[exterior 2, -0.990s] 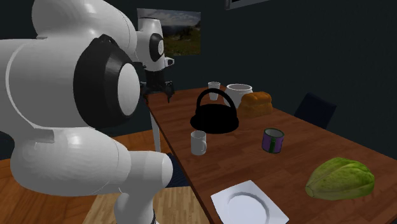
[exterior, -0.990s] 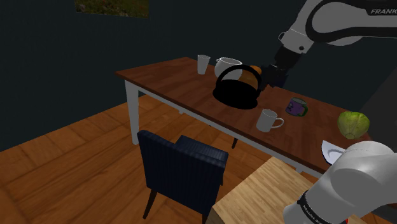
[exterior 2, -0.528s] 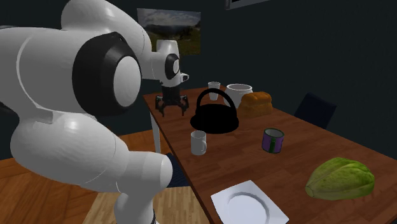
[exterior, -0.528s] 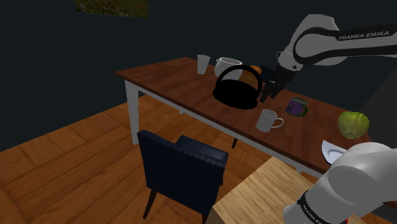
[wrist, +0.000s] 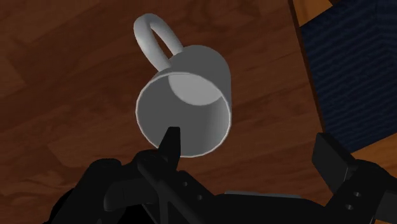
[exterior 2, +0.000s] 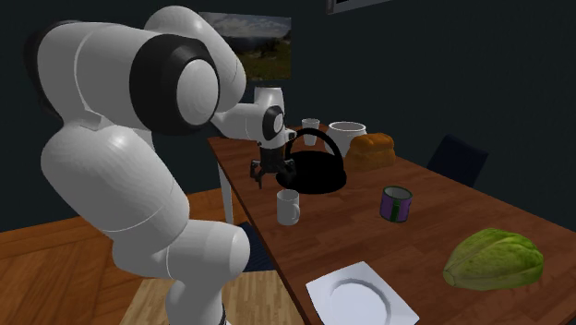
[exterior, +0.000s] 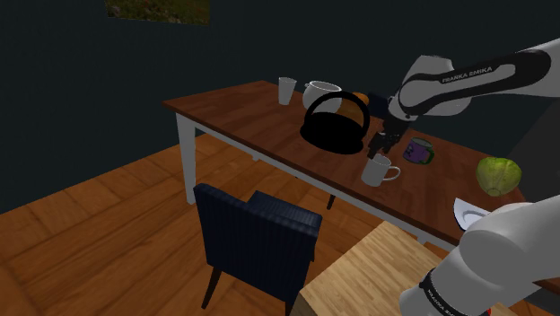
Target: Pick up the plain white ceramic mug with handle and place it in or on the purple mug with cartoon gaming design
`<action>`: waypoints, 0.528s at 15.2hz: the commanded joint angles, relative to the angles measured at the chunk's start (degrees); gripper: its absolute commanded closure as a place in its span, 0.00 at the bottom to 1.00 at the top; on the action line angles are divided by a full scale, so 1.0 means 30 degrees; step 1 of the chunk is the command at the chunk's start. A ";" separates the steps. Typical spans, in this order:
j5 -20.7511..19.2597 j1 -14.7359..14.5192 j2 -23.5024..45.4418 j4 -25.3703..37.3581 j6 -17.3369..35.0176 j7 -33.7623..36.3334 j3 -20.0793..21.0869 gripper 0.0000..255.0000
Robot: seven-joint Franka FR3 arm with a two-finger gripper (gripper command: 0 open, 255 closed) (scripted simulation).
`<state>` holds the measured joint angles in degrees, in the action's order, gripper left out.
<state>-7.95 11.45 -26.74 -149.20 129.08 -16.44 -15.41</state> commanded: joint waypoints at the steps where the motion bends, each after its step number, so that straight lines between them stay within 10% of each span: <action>1: -0.0137 0.0177 0.0557 -0.0056 0.0540 -0.0135 -0.0266 0.00; 8: -0.0014 0.0047 0.2110 -0.0889 0.2915 -0.0295 -0.0598 0.00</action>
<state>-8.02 11.61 -21.14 -151.34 136.53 -17.19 -17.00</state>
